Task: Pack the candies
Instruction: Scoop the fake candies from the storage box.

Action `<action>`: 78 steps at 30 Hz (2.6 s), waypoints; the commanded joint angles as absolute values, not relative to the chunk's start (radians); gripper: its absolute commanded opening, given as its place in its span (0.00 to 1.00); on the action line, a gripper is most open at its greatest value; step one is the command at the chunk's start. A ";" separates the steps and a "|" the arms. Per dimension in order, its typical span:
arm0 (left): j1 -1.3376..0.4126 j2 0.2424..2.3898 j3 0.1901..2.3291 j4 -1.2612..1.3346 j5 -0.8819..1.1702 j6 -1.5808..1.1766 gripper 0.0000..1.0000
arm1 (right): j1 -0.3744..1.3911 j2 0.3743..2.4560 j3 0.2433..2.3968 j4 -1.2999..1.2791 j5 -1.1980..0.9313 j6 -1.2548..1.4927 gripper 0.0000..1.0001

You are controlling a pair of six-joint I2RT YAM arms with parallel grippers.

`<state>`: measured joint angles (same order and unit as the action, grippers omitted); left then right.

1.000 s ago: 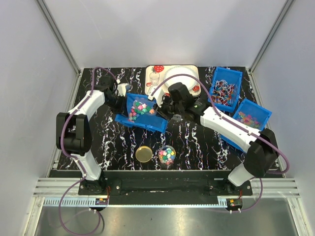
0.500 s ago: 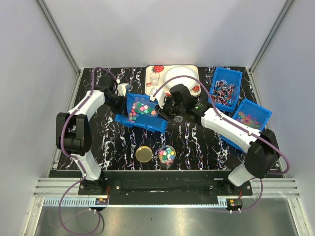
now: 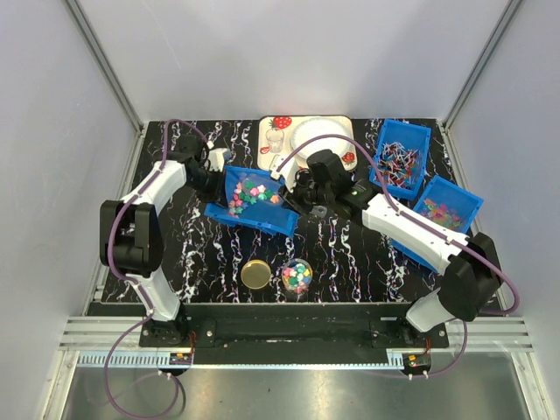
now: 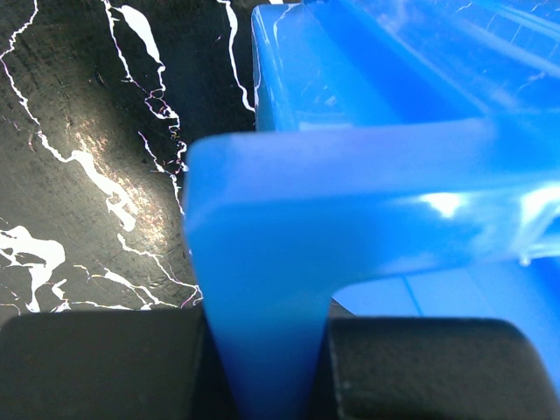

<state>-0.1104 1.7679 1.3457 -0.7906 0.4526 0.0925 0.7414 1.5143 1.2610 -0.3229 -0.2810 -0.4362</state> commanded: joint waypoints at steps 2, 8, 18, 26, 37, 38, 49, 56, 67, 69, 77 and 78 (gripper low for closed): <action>-0.110 1.712 1.373 -0.744 0.534 0.080 0.00 | 0.732 1.463 1.256 -0.252 -0.296 -0.425 0.00; -0.110 1.715 1.373 -0.742 0.532 0.080 0.00 | 0.732 1.457 1.250 -0.244 -0.298 -0.426 0.00; -0.110 1.709 1.374 -0.742 0.519 0.081 0.00 | 0.732 1.451 1.246 -0.242 -0.316 -0.423 0.00; -0.110 1.700 1.376 -0.749 0.526 0.086 0.00 | 0.730 1.451 1.255 -0.245 -0.321 -0.411 0.00; -0.110 1.697 1.374 -0.749 0.517 0.089 0.00 | 0.732 1.411 1.255 -0.241 -0.307 -0.411 0.00; -0.110 1.703 1.374 -0.749 0.517 0.089 0.00 | 0.730 1.408 1.256 -0.242 -0.308 -0.411 0.00; -0.110 1.707 1.376 -0.749 0.515 0.091 0.00 | 0.726 1.393 1.270 -0.256 -0.316 -0.400 0.00; -0.110 1.707 1.374 -0.749 0.518 0.091 0.00 | 0.723 1.382 1.278 -0.261 -0.322 -0.394 0.00; -0.110 1.709 1.374 -0.747 0.520 0.092 0.00 | 0.713 1.381 1.279 -0.261 -0.337 -0.383 0.00; -0.110 1.710 1.376 -0.750 0.520 0.092 0.00 | 0.712 1.381 1.279 -0.261 -0.339 -0.383 0.00; -0.110 1.712 1.376 -0.749 0.520 0.092 0.00 | 0.707 1.378 1.278 -0.261 -0.342 -0.382 0.00; -0.110 1.712 1.376 -0.750 0.520 0.092 0.00 | 0.709 1.376 1.279 -0.262 -0.342 -0.382 0.00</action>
<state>-0.1104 1.7679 1.3457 -0.7910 0.4519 0.0959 0.7174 1.4242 1.2396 -0.3038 -0.3099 -0.3950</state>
